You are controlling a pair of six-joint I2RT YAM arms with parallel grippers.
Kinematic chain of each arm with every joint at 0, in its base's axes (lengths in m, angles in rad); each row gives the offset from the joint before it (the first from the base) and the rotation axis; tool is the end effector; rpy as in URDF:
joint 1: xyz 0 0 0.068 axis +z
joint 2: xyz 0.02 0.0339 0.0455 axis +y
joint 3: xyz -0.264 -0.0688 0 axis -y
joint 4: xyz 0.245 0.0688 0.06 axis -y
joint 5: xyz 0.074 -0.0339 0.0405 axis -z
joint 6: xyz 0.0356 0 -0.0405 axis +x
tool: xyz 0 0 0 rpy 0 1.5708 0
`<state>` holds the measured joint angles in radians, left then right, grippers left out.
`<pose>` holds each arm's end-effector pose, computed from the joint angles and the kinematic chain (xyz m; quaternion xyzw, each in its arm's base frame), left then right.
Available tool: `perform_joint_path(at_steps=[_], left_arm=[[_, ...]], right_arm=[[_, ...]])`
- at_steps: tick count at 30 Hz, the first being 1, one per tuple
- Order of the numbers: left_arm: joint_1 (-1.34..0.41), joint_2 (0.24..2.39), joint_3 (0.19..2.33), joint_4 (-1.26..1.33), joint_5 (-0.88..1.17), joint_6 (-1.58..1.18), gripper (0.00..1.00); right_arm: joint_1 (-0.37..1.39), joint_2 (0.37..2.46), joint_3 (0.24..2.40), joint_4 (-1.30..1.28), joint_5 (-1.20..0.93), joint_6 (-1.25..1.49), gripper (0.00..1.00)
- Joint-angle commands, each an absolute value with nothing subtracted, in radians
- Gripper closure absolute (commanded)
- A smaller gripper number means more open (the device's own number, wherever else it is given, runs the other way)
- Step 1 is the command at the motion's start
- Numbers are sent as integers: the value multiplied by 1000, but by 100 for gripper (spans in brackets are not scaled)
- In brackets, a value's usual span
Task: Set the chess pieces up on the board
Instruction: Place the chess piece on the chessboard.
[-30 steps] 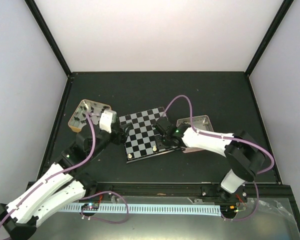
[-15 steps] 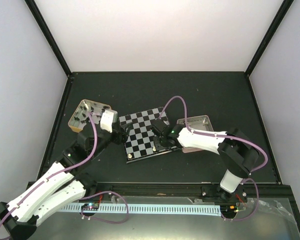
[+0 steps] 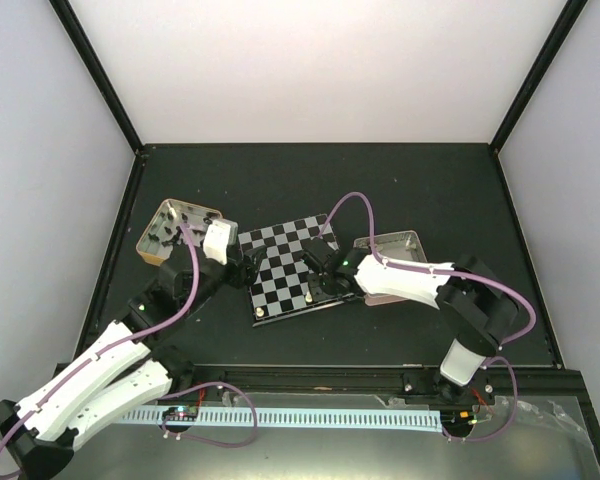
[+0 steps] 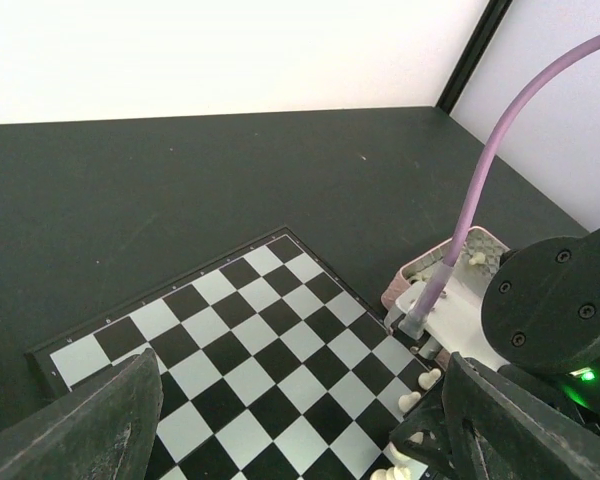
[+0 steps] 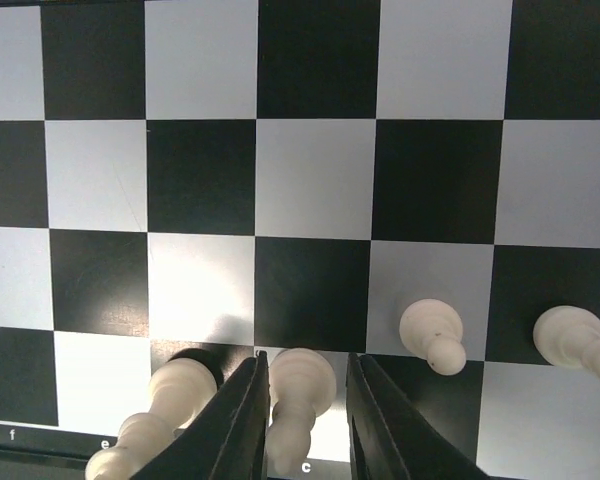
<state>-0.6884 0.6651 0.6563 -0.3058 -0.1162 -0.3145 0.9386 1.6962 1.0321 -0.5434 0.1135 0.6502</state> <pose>0.1276 -0.0996 0.3004 0.1166 0.8000 -0.2408 0.5370 0.1934 0.2572 0.1694 -0.1310 0.9732 0.0896 0.1662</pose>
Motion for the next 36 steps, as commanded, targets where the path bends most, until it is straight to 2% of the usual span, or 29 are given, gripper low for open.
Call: perform_joint_path(at_steps=[1, 8, 20, 27, 36], left_arm=[[-684, 669, 675, -287, -119, -307, 21], [-683, 670, 672, -288, -120, -308, 21], [-684, 676, 672, -288, -118, -307, 21], [-683, 673, 673, -291, -120, -309, 21], [-684, 660, 676, -298, -138, -317, 21]], right_arm=[[945, 1671, 1066, -561, 129, 649, 77], [945, 1687, 1074, -595, 108, 628, 87], [945, 1690, 1085, -629, 72, 606, 88], [945, 1669, 1109, -635, 102, 621, 74], [945, 1612, 1147, -645, 133, 627, 66]])
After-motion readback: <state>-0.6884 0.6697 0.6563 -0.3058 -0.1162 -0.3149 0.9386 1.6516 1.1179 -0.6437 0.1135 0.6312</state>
